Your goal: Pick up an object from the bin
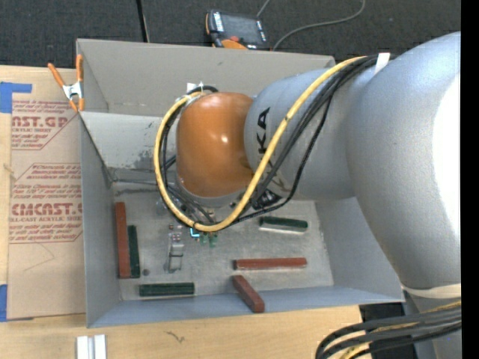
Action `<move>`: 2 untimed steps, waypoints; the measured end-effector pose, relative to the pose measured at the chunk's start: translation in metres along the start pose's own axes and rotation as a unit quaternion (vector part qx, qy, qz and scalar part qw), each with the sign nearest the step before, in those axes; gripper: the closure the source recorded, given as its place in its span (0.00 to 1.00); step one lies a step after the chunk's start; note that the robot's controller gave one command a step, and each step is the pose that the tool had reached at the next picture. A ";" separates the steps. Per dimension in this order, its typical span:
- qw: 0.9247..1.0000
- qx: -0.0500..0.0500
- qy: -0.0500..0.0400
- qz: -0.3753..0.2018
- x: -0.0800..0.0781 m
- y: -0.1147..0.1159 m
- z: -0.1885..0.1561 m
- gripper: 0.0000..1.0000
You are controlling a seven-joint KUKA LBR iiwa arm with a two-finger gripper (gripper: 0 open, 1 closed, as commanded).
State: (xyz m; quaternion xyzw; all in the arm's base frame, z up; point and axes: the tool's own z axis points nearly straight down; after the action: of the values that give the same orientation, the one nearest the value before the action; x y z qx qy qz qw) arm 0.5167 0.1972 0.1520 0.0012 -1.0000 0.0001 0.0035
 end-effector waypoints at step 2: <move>0.999 0.001 -0.007 -0.040 0.008 -0.099 0.015 0.00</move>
Offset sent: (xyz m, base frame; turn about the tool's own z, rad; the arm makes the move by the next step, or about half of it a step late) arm -0.0347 -0.0397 -0.0820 -0.1348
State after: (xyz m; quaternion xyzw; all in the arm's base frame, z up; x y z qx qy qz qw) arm 0.5087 0.0979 0.1374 0.0411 -0.9991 0.0007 -0.0040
